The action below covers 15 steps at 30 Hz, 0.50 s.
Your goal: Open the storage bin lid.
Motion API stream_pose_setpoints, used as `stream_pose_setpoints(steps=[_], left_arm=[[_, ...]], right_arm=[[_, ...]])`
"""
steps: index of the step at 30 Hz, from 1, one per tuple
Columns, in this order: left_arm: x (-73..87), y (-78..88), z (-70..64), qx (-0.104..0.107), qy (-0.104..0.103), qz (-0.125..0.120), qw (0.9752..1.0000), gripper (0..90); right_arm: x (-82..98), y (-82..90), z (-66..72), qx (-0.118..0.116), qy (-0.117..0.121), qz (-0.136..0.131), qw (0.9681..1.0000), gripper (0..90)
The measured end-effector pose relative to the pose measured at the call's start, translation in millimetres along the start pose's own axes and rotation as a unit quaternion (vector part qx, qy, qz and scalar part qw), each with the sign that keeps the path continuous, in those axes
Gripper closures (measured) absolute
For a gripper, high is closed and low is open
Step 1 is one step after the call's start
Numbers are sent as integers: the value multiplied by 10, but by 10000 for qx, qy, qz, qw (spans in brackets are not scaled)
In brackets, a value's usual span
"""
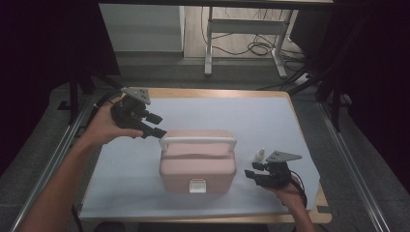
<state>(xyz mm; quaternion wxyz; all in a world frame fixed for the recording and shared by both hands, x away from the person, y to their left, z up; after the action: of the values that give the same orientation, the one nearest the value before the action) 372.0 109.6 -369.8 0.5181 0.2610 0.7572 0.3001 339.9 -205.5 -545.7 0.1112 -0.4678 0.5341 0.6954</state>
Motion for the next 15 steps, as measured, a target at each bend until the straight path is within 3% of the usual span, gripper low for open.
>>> stream_pose_setpoints(steps=[8,15], left_arm=[[-282,-141,-184,360,-304,342,9983,436],[-293,-344,-248,444,-453,838,9945,446]], right_arm=[[24,-22,11,-9,-1,57,10000,513],[39,-43,20,-3,4,84,10000,513]])
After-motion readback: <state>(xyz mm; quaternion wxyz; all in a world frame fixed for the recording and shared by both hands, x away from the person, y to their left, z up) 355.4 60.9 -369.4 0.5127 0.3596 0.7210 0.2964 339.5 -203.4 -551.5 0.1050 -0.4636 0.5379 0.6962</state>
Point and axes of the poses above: each handheld gripper's, and its own axes: y roughly backward along the jaws, x roughly out of its underside, z roughly to its left, the point moved 10 cm from there along -y, roughly forward along the jaws, and after that the axes turned 15 degrees about x, right-handed, at the moved point
